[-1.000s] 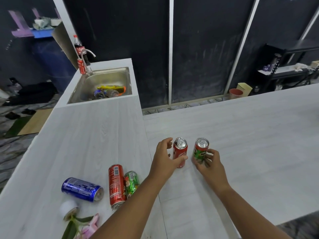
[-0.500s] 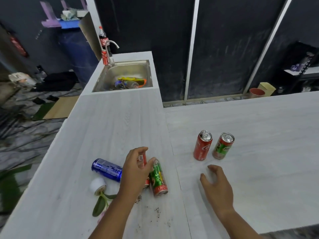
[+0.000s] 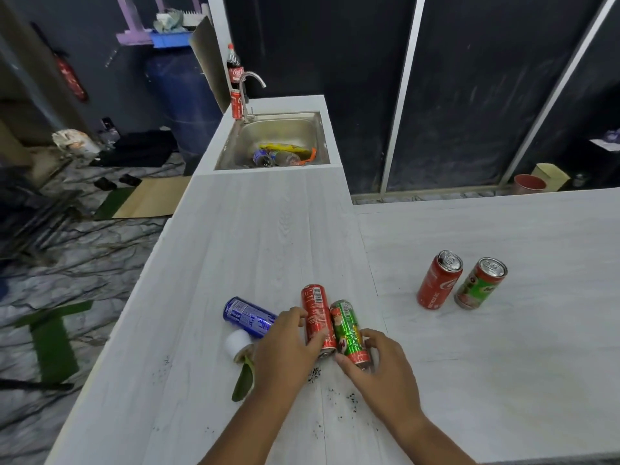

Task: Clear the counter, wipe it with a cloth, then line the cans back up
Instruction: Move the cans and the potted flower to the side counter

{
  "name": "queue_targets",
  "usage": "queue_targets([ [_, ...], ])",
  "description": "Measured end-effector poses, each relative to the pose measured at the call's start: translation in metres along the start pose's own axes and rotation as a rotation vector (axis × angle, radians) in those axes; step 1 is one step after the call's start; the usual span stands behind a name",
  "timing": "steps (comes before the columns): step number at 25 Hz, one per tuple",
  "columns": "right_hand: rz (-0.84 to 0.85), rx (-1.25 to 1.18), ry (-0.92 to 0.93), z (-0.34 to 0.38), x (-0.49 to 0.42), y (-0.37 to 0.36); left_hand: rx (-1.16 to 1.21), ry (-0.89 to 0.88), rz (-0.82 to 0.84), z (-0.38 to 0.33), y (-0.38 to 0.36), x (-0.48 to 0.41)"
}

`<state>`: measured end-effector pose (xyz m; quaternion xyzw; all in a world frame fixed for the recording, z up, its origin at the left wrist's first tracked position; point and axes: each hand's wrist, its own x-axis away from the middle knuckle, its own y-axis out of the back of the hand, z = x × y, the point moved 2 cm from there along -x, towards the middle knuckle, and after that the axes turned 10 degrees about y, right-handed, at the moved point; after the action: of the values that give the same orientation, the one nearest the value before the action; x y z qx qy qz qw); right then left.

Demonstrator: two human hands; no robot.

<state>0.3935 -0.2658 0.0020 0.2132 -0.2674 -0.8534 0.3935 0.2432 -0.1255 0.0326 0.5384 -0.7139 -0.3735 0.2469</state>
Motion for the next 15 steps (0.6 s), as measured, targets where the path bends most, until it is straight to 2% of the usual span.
queue_targets([
  [6,-0.024,0.020,-0.018,0.000,-0.002,-0.004,-0.056,0.033,0.087,-0.004,-0.019,0.012],
  [15,-0.126,-0.127,-0.046,-0.018,0.004,0.010,0.177,0.119,0.191,-0.006,-0.035,0.010],
])
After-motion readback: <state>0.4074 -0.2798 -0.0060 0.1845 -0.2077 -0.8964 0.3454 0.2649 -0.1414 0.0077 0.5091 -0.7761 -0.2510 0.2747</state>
